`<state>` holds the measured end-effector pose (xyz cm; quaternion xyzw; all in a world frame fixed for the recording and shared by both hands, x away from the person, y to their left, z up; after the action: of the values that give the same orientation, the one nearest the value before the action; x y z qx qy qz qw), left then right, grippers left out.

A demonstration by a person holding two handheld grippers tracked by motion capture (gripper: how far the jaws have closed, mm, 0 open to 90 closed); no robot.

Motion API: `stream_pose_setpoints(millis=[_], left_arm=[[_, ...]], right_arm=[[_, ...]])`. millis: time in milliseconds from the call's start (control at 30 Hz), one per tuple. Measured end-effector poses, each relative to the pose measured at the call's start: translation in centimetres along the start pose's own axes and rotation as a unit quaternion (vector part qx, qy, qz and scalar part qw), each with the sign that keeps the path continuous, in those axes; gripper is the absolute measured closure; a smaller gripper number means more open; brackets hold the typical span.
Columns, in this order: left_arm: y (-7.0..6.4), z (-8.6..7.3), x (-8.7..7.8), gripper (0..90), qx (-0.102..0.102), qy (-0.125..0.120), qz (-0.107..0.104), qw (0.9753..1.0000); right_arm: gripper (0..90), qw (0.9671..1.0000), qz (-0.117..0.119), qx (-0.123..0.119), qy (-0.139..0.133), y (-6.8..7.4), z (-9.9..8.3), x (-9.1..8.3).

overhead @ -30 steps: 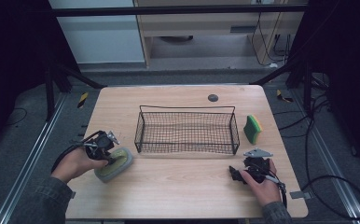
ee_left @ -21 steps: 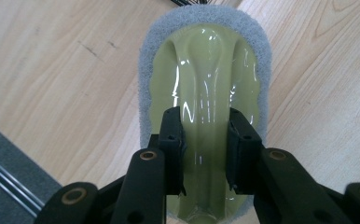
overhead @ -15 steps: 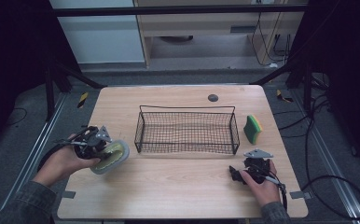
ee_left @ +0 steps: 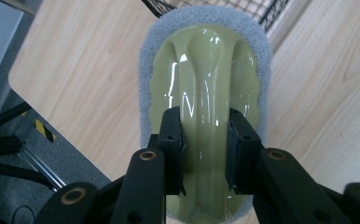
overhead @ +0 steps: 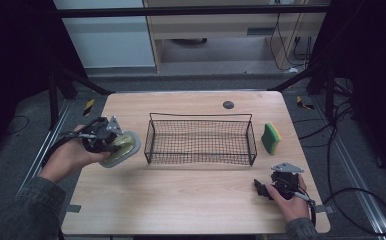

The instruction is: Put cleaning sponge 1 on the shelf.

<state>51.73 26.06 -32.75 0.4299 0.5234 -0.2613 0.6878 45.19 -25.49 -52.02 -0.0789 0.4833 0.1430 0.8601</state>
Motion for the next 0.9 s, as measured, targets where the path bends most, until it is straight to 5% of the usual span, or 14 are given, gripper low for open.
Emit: stream_pose_setpoints(millis=[433,900], left_arm=[[1.1,5.3,-2.3,70.9,0.028,-0.024,0.024,0.9990],[0.1,9.0,-1.6,71.0,0.064,-0.017,0.041,0.9969]], right_arm=[[0.8,1.0000,-0.004,-0.002,0.000,-0.1,0.2,0.1],[0.7,1.0000,-0.004,0.000,0.000,-0.1,0.2,0.2]])
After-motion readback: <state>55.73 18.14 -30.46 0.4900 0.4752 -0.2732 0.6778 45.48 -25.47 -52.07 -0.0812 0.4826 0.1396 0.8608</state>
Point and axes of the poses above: each handheld gripper's, and its own axes: x roughly forward along the jaws, z roughly out of its top, y roughly to its left, the point moved 1 cm from there along x, roughly forward along the jaws, and after that the axes turned 15 degrees about y, right-handed, at the moved point
